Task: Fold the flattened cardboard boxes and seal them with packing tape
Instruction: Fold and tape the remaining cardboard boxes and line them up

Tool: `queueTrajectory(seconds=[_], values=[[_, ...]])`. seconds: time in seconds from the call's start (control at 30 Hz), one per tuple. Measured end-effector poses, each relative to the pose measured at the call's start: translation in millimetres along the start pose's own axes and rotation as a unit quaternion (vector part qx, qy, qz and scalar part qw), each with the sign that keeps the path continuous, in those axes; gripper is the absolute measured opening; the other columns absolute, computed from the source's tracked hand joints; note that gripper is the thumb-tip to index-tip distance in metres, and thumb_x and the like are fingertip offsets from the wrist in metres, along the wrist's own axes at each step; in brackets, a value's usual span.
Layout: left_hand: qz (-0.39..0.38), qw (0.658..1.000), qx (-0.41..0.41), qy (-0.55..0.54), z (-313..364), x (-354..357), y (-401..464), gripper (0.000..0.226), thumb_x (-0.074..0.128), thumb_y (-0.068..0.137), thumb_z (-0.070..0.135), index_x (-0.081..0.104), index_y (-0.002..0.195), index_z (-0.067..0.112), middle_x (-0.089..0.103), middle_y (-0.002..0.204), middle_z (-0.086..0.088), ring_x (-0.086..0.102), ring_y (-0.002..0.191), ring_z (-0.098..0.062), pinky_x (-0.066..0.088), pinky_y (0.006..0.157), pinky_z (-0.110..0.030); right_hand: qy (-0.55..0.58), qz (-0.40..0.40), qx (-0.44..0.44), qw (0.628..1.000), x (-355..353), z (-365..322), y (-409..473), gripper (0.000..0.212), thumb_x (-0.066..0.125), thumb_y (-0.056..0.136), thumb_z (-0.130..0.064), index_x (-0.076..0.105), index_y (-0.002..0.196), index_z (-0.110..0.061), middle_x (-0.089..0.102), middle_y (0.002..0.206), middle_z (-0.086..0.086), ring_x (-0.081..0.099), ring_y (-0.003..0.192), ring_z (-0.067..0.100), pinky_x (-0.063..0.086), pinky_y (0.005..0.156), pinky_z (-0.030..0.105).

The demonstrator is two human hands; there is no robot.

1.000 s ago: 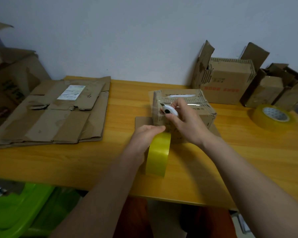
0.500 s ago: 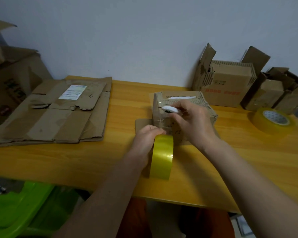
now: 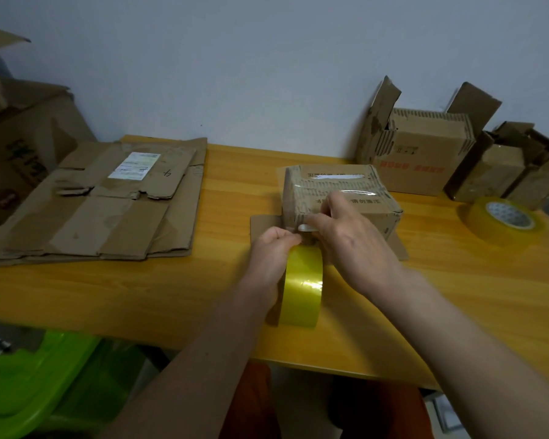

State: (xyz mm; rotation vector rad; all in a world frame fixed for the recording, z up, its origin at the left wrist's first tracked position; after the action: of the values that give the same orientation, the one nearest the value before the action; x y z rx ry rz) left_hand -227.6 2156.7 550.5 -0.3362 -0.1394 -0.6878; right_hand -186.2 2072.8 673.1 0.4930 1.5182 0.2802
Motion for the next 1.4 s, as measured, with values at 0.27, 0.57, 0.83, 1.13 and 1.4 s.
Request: queueTrajectory(seconds=[0.27,0.57,0.83,1.13,1.4], values=[[0.003,1.0,-0.001,0.023,2,-5,-1,0.011,0.07,0.084,0.014,0.06,0.079,0.012,0.065,0.08,-0.011,0.058,0.074,-0.024,0.045,0.072,-0.04,0.009,-0.009,0.076,0.997,-4,38,-22,0.028,0.071,0.078,0.003,0.069,0.105,-0.006,0.049,0.091,0.008,0.054,0.072,0.028,0.039,0.052,0.032],[-0.004,0.999,0.007,0.04,8,-3,-4,0.013,0.066,0.085,0.009,0.063,0.073,0.014,0.073,0.096,-0.013,0.062,0.079,-0.025,0.052,0.084,-0.049,0.245,-0.175,0.364,0.881,73,115,-100,0.018,0.069,0.084,-0.016,0.053,0.092,-0.022,0.062,0.091,0.002,0.059,0.086,0.024,0.051,0.077,0.045],[-0.007,0.999,0.001,0.034,9,-3,-4,0.007,0.068,0.084,0.01,0.063,0.08,0.009,0.071,0.09,-0.015,0.06,0.074,-0.024,0.047,0.076,-0.041,0.083,0.071,0.082,0.991,-10,46,-2,0.018,0.063,0.09,-0.026,0.067,0.1,-0.013,0.06,0.103,0.005,0.052,0.097,0.021,0.04,0.077,0.029],[-0.05,0.999,-0.005,-0.009,11,-13,-9,0.016,0.063,0.087,0.004,0.061,0.072,0.008,0.072,0.086,-0.011,0.063,0.073,-0.022,0.049,0.078,-0.042,0.031,-0.16,0.05,0.985,59,60,43,0.049,0.039,0.096,-0.051,0.035,0.143,-0.041,0.03,0.154,-0.008,0.029,0.139,0.02,0.025,0.11,0.039],[0.151,0.956,0.214,0.136,65,-70,-30,0.016,0.072,0.084,0.012,0.062,0.072,0.007,0.07,0.081,-0.009,0.067,0.082,-0.02,0.055,0.075,-0.036,0.113,-0.196,0.038,0.973,53,60,42,0.056,0.07,0.083,-0.019,0.05,0.133,-0.034,0.035,0.151,-0.009,0.033,0.137,0.018,0.026,0.111,0.036]])
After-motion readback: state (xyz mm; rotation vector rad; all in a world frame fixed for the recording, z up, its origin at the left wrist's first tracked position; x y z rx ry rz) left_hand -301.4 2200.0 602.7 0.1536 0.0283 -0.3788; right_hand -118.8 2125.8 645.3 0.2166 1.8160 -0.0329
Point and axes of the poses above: each hand's wrist, its own y-axis towards the middle knuckle, its own x-axis out of the palm, z = x × y, the point moved 10 cm from there along y, towards the middle knuckle
